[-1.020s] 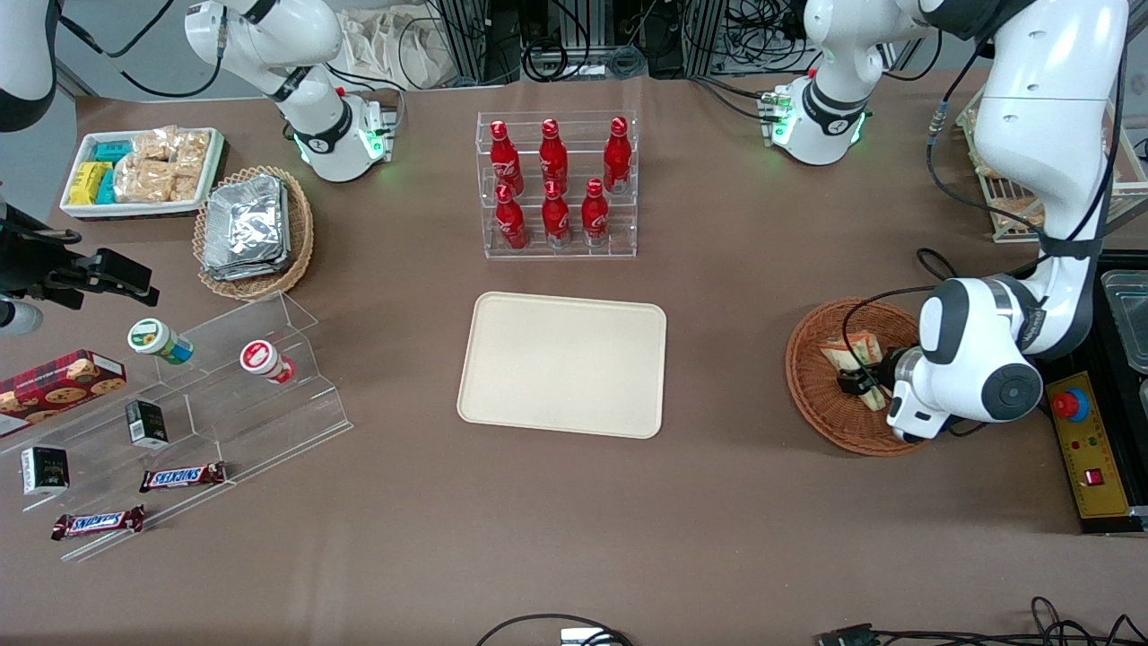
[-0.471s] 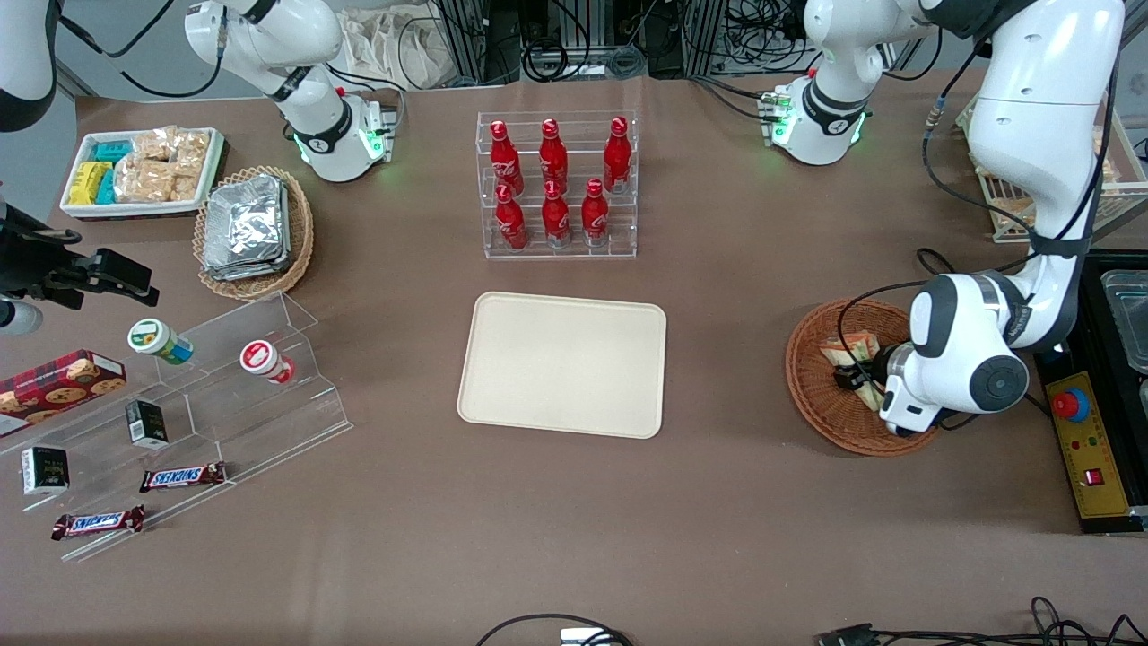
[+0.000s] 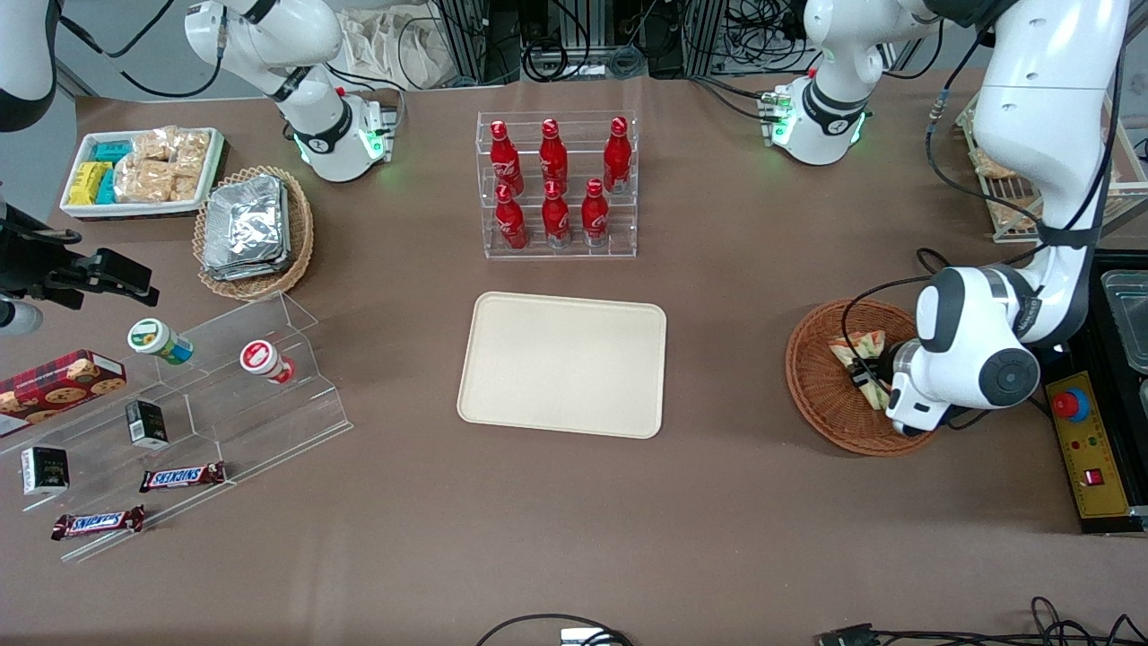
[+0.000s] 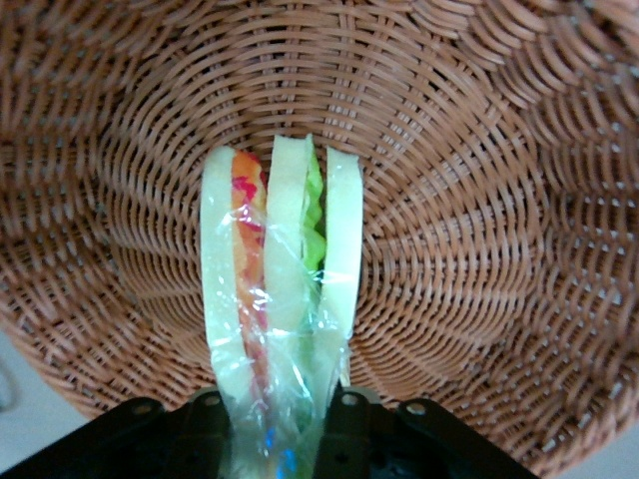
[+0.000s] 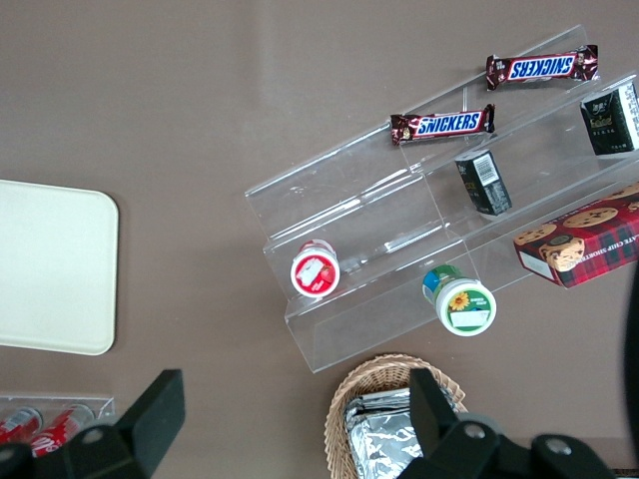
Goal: Place sandwich from basket to tray
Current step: 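Lift the sandwich and carry it with the left gripper to the tray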
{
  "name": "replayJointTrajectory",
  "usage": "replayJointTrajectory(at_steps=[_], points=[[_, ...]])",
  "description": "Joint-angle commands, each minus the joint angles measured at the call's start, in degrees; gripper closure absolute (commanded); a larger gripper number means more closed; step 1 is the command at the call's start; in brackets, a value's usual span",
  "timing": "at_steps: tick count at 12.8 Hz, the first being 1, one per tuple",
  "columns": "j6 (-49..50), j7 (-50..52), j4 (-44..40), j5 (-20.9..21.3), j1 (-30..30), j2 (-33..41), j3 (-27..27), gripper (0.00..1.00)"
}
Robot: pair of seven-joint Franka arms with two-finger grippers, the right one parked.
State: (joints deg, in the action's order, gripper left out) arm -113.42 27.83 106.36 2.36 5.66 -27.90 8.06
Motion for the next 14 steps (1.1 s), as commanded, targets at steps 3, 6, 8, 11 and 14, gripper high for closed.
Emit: replayJointTrajectory(at_steps=[3,6,8,11,14], points=[[11.35,-0.4,-2.98,-2.62,-0.39,11.63,2.12,0.99],[20.22,-1.62,-13.69,-2.8,-0.3,11.82,7.57,0.99],[20.96,-5.49,-16.7,-2.8,-0.39,11.64,11.61,0.97],[20.08,-5.24,-18.55,-2.72,-0.74,9.63,18.2,0.98],[15.52,-4.97,-18.56,-1.84,-6.69,5.95,19.8,0.98]])
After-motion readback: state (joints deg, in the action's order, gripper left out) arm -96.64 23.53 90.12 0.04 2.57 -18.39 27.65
